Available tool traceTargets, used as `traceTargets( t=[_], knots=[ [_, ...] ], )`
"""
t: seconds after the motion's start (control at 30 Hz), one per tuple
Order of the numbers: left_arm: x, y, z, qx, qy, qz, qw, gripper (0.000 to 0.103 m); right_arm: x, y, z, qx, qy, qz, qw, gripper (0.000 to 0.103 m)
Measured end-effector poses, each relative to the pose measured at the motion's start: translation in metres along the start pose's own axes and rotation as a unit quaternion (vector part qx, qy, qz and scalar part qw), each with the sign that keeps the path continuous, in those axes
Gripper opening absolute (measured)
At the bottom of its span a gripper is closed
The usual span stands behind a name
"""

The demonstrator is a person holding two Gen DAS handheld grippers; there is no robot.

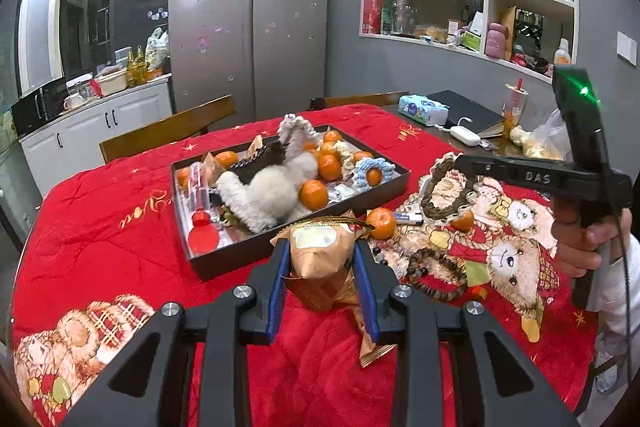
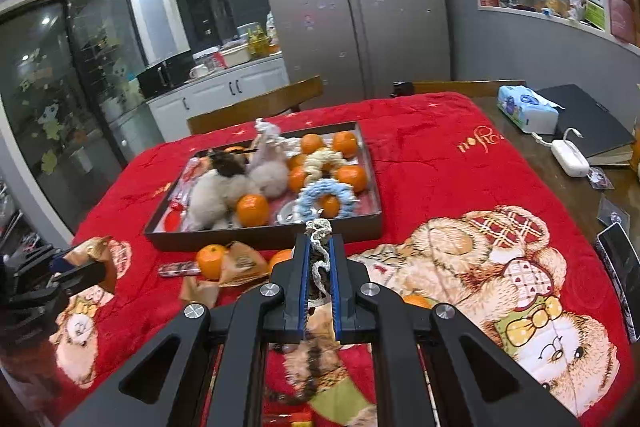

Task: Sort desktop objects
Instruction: 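Lift the white cord with the right tool while the left tool carries the packet over the tray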

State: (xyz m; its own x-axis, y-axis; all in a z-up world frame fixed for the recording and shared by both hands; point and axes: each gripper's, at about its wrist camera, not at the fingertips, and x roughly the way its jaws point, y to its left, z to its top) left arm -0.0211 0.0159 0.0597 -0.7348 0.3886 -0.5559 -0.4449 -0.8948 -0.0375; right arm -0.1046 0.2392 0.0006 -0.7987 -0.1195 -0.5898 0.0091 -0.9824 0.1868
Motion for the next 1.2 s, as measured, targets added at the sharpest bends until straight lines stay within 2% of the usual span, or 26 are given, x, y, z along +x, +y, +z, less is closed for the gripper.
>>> traceTargets(
  t=[0.53, 0.67, 0.9, 1.2],
  knots=[
    [-0.013, 0.007, -0.005, -0.003, 0.006, -0.005, 1.0000, 0.032, -0.007, 0.039, 0.009, -0.028, -0.002, 0.020, 0.999, 0.009],
    [-0.011, 0.011, 0.004, -0.006, 0.003, -0.008, 0.9999, 0.032, -0.006, 0.047, 0.014, -0.032, 0.000, 0.023, 0.999, 0.009],
    [-0.005, 0.019, 0.026, 0.000, -0.014, 0.014, 0.9998, 0.032, -0.008, 0.056, 0.030, -0.039, -0.016, 0.029, 0.999, 0.009],
    [0.019, 0.026, 0.052, -0.007, -0.024, 0.023, 0.9994, 0.032, 0.000, 0.051, 0.056, -0.034, -0.030, 0.030, 0.999, 0.009]
  ],
)
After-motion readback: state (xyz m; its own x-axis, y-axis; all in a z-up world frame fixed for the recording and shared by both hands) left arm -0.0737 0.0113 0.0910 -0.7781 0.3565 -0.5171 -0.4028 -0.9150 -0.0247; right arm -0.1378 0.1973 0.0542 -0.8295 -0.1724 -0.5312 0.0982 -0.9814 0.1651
